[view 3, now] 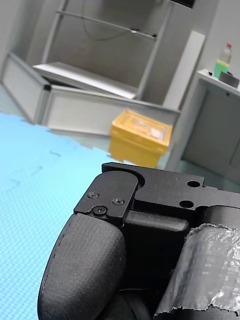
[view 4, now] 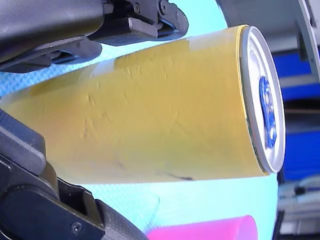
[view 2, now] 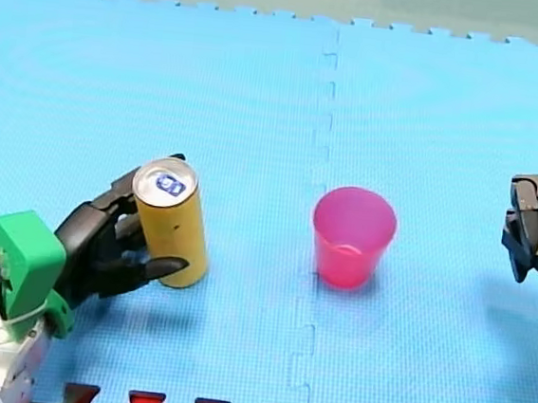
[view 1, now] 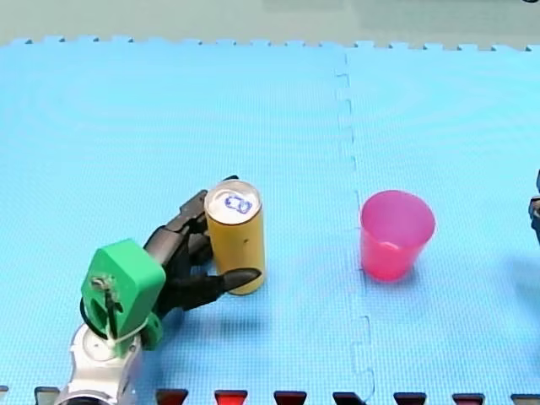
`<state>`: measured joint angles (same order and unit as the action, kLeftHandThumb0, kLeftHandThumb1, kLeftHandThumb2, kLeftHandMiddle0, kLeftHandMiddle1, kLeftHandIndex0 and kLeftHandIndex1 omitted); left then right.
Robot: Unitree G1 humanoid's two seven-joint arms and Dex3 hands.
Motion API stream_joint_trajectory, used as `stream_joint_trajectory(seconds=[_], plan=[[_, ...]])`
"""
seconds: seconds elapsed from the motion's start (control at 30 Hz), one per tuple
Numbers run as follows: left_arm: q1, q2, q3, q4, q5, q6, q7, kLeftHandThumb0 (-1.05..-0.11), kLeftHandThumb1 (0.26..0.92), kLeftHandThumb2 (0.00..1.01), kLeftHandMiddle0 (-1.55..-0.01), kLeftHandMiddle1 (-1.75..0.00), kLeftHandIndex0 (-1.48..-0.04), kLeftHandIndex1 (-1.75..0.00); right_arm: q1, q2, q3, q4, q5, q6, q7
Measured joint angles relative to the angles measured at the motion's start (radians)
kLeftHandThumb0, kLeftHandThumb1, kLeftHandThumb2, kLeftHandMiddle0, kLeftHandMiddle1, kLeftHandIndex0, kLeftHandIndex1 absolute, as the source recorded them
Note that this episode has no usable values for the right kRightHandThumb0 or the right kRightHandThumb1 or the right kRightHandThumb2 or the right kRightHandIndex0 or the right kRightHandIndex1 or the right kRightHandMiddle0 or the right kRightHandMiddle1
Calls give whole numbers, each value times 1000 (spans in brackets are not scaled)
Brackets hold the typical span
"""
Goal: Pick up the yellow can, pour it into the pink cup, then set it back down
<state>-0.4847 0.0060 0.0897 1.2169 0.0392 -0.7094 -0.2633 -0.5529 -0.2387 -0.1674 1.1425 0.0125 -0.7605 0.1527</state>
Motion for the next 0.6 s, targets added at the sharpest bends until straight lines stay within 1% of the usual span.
stream_joint_trajectory(seconds=[0.03, 0.1, 0.17, 0.23, 0.3, 0.33, 0.4, 0.47, 0.5, 0.6], plan=[[0, -3, -3, -1, 8, 1, 30, -477, 696, 2, -809, -71, -710, -43, 0, 0, 0, 0, 0, 0, 0], [0, -12, -8, -2, 23, 7, 88, -460, 697, 1, -933, -74, -808, -43, 0, 1, 1, 0, -1, 0, 0], [-1, -25, -10, -3, 31, 14, 147, -441, 738, 8, -1090, -72, -992, -53, 0, 3, 2, -1, -2, 0, 0], [-3, -37, -10, -4, 39, 18, 210, -392, 771, 14, -1187, -79, -1090, -56, 0, 4, 2, -1, -2, 0, 0], [-4, -46, -12, -4, 46, 20, 268, -371, 789, 14, -1242, -88, -1162, -68, 1, 5, 2, -3, -3, 0, 0], [-4, -50, -14, -4, 52, 20, 295, -367, 795, 13, -1270, -92, -1190, -70, 1, 5, 3, -4, -3, -1, -1], [-4, -54, -20, -3, 71, 16, 351, -365, 799, 11, -1287, -91, -1202, -63, 2, 5, 5, -6, -9, -7, -9], [-4, -54, -29, 0, 90, 5, 407, -365, 801, 9, -1290, -81, -1201, -49, 7, 3, 13, -9, -28, -21, -29], [-5, -53, -32, 3, 97, 0, 423, -365, 802, 8, -1292, -78, -1199, -44, 9, 0, 17, -10, -36, -26, -39], [-7, -49, -33, 9, 96, -4, 427, -362, 803, 5, -1296, -68, -1195, -30, 11, -3, 25, -11, -47, -33, -56]])
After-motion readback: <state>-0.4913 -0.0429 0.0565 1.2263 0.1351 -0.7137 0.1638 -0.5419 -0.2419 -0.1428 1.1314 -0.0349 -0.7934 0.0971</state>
